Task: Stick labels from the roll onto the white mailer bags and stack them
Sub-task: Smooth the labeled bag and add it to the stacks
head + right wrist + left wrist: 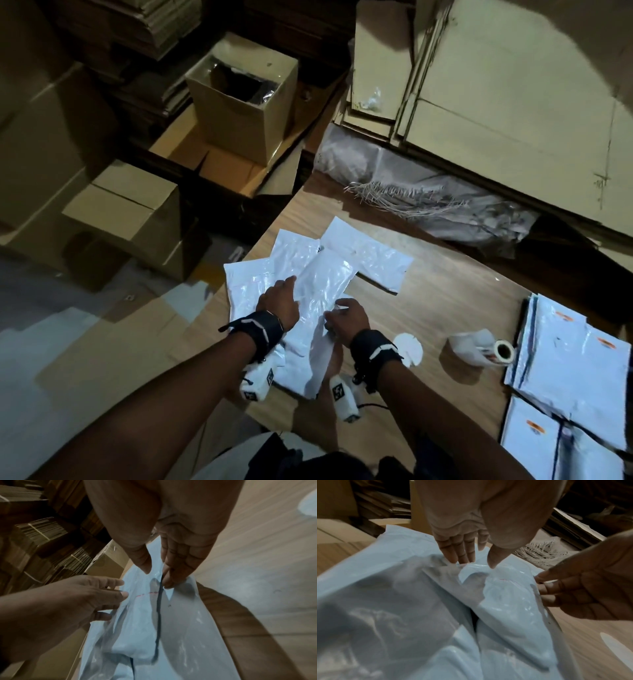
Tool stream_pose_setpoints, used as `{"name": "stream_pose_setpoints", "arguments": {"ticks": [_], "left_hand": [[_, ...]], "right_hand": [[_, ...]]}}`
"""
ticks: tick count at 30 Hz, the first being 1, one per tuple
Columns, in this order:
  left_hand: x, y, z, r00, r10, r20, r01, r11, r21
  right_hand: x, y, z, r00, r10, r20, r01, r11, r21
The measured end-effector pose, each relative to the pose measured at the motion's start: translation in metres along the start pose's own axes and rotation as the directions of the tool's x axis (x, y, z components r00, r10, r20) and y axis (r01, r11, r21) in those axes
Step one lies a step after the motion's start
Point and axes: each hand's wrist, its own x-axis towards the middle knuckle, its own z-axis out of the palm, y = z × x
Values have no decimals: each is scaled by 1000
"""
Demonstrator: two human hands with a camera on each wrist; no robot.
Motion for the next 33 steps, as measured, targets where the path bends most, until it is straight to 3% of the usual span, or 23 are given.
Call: {"name": "stream_pose_setpoints", "arguments": {"ticks": [7, 14, 22, 28, 33], "left_hand": [[2, -1, -8, 997, -61, 51, 71, 970, -232], [-9, 8, -2, 999, 15, 45, 5, 916, -401], [-38, 40, 31, 985, 163, 61, -132, 928, -348], [-72, 80, 64, 944, 280, 175, -233, 941, -247], [-97, 102, 100, 883, 336, 327, -294, 940, -171]], "right_hand": [[-20, 2, -8, 997, 24, -67, -8, 976, 220], [-38, 19, -33, 995, -49, -81, 70, 956, 286], [-60, 74, -61, 983, -80, -165, 114, 971, 210], [-90, 124, -93, 974, -56, -221, 103, 973, 208], [-117, 175, -113, 965, -14, -261, 61, 983, 173]]}}
